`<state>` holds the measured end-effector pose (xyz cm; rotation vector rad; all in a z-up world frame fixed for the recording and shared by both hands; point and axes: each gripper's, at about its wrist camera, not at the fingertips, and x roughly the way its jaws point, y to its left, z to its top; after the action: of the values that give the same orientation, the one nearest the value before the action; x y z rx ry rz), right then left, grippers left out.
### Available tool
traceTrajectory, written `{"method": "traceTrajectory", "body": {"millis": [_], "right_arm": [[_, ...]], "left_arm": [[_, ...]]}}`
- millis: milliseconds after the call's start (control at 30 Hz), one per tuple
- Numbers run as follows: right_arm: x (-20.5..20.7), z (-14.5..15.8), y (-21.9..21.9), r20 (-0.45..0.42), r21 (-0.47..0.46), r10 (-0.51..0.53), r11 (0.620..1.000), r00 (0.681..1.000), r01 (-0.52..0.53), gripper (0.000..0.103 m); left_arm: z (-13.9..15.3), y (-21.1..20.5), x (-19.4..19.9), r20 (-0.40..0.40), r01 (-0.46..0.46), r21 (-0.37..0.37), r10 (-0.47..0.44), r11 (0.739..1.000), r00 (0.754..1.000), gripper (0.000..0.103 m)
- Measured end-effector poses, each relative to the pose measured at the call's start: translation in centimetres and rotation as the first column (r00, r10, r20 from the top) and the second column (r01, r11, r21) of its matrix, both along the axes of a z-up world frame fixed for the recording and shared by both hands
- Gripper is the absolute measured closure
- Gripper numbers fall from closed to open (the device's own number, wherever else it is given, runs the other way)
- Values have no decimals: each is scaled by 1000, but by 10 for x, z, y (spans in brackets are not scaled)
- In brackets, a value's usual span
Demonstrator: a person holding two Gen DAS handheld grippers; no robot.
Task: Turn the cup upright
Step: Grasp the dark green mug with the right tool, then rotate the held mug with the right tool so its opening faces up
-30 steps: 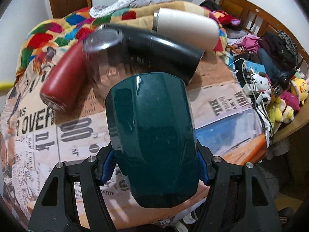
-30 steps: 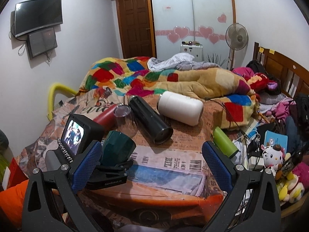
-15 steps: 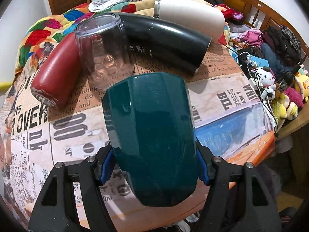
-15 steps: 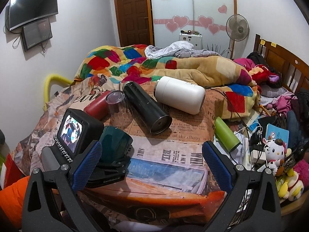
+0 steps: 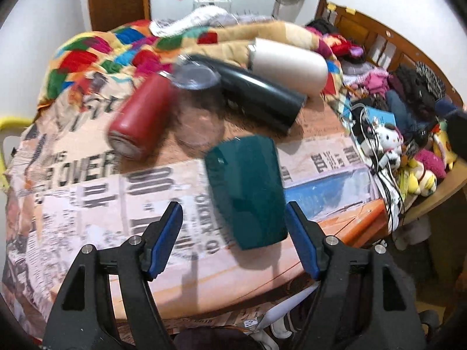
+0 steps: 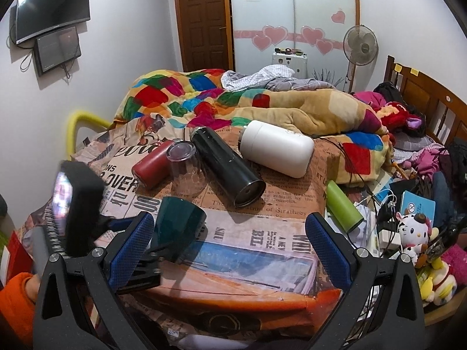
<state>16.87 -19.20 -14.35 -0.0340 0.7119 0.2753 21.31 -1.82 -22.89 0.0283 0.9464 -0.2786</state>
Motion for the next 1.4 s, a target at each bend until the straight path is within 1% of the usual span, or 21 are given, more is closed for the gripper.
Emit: {"method": "traceTrajectory", "body": {"millis": [100, 233, 300, 367, 467, 533, 700, 800, 867, 967, 1033, 1100, 1133, 1167, 1300, 1400], "right_arm": [[5, -4, 10, -18, 2, 16, 1000, 1000, -16, 0], [14, -15, 27, -61, -1, 44, 999, 997, -45, 0], [22, -26, 37, -96, 2, 62, 998, 993, -62, 0], [33, -41, 49, -150, 13, 83, 997, 985, -82, 0], [47, -59, 61, -227, 47, 107, 994, 968, -98, 0], [54, -70, 68, -273, 68, 117, 992, 955, -103, 1], [69, -93, 83, -358, 72, 127, 992, 925, -108, 8], [76, -101, 88, -390, 59, 120, 993, 913, -105, 11], [80, -106, 90, -397, 38, 101, 995, 912, -93, 11], [86, -112, 90, -418, 34, 88, 996, 904, -81, 13], [91, -119, 91, -441, 31, 84, 996, 894, -79, 19], [94, -124, 89, -465, 52, 90, 996, 881, -74, 25], [95, -125, 89, -471, 57, 90, 996, 877, -72, 27], [94, -124, 87, -470, 61, 91, 996, 878, -71, 30], [94, -119, 87, -467, 81, 115, 993, 877, -87, 32], [85, -109, 88, -425, 59, 127, 992, 896, -112, 32]], "left_arm": [[17, 20, -10, 53, -53, 8, 52, 999, 997, 32], [34, 49, -22, 124, -141, 29, 137, 990, 983, 30], [39, 64, -29, 160, -189, 40, 180, 981, 971, 29], [41, 77, -36, 187, -230, 53, 216, 972, 958, 28], [40, 89, -45, 217, -272, 68, 252, 960, 943, 28], [37, 95, -49, 222, -289, 68, 268, 955, 937, 28], [27, 105, -56, 204, -314, 52, 297, 948, 933, 27], [23, 108, -57, 193, -325, 35, 313, 945, 930, 27], [22, 110, -58, 188, -331, 29, 320, 943, 929, 27], [21, 112, -57, 182, -338, 20, 329, 941, 927, 27], [22, 112, -57, 180, -340, 11, 332, 940, 926, 27], [23, 111, -57, 186, -340, 12, 332, 940, 925, 27], [23, 110, -57, 189, -341, 12, 333, 940, 924, 27], [24, 109, -57, 192, -341, 11, 332, 940, 923, 27], [27, 107, -57, 196, -339, 14, 330, 941, 923, 27], [29, 105, -56, 202, -338, 18, 328, 941, 923, 27]]}}
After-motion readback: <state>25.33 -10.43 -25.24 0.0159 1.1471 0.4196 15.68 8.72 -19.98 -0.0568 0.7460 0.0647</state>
